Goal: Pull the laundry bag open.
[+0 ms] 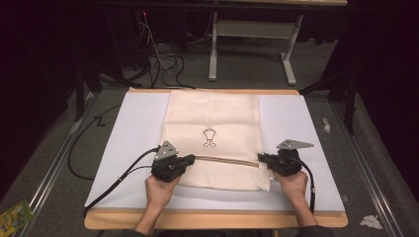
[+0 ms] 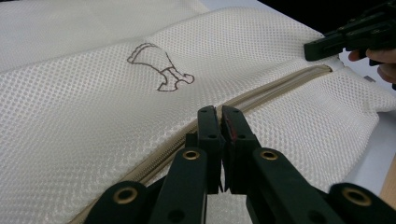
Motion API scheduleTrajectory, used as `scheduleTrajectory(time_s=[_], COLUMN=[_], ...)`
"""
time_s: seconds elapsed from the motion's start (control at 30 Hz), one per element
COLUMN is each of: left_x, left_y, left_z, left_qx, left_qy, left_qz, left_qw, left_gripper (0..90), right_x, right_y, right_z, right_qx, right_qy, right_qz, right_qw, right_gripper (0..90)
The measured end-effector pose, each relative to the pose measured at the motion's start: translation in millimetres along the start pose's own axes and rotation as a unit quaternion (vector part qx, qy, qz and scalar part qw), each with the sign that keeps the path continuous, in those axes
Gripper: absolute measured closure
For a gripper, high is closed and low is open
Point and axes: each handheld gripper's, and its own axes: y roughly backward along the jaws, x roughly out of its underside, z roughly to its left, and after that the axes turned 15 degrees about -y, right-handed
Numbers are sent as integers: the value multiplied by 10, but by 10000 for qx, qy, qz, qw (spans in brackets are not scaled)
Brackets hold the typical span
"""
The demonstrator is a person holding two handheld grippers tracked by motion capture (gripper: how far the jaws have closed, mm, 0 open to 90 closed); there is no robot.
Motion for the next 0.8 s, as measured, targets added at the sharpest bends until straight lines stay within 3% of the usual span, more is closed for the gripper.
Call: scheduleTrajectory(time_s=[0.8], left_x=[42], left_y=[170], left_z=[107], left_qx=[-100], left_qy=[173], left_qz=[-104], left_qw=[9997], left_gripper=[873], right_x=[-39], right_y=[17], right_z=[17], right_qx=[65], right_qy=[10], right_qz=[17], right_qw=[10000], right_gripper=[879])
